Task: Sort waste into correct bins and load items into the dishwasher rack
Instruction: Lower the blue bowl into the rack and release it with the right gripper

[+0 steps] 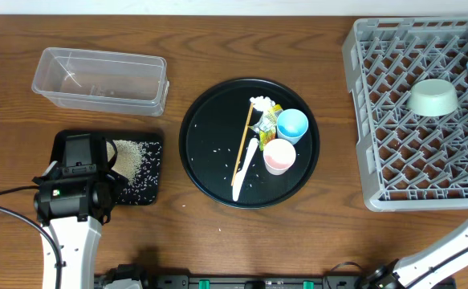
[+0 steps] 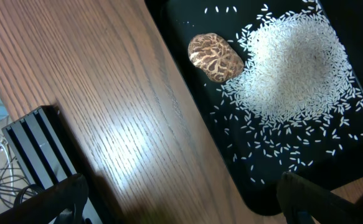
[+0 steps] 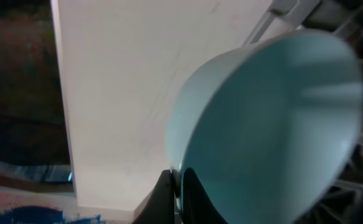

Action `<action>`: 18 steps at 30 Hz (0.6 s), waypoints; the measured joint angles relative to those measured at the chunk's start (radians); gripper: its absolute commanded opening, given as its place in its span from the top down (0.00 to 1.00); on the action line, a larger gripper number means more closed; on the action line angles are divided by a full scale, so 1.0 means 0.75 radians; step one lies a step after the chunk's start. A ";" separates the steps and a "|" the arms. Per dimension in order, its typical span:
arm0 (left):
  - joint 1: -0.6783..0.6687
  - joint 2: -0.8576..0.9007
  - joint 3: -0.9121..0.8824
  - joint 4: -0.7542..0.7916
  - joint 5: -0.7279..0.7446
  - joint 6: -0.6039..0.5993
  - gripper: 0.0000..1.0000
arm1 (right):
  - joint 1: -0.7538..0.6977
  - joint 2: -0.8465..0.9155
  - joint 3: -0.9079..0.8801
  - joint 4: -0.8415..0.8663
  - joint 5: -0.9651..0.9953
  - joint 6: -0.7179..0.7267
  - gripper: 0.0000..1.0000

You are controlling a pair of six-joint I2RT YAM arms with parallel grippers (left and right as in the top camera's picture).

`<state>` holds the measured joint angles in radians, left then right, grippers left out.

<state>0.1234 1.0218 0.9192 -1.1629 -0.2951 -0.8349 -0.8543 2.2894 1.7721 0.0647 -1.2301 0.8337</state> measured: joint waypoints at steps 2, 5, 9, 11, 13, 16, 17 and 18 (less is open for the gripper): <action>0.000 0.000 -0.001 -0.001 0.000 0.000 0.02 | -0.017 0.000 0.000 -0.002 -0.008 0.001 0.99; 0.000 0.000 -0.001 -0.001 0.000 0.000 0.02 | -0.036 0.000 0.000 -0.006 -0.018 0.009 0.97; 0.000 0.000 -0.001 -0.001 0.000 0.000 0.02 | -0.036 0.000 0.000 -0.029 -0.036 0.022 0.95; 0.000 0.000 0.000 -0.001 -0.001 0.000 0.02 | -0.036 0.000 0.000 -0.059 -0.046 0.026 0.95; 0.000 0.000 -0.001 -0.001 0.000 0.000 0.02 | -0.036 0.000 0.000 -0.099 -0.057 0.029 0.94; 0.000 0.000 0.000 0.000 -0.001 0.000 0.02 | -0.039 0.000 0.000 -0.163 -0.078 0.021 0.93; 0.000 0.000 -0.001 0.000 -0.001 0.000 0.02 | -0.040 0.000 0.000 -0.182 -0.084 0.015 0.93; 0.000 0.000 -0.001 0.000 -0.001 0.000 0.02 | -0.045 0.000 0.001 -0.209 -0.092 0.002 0.93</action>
<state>0.1234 1.0218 0.9188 -1.1629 -0.2955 -0.8349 -0.8879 2.2894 1.7725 -0.0921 -1.2991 0.8349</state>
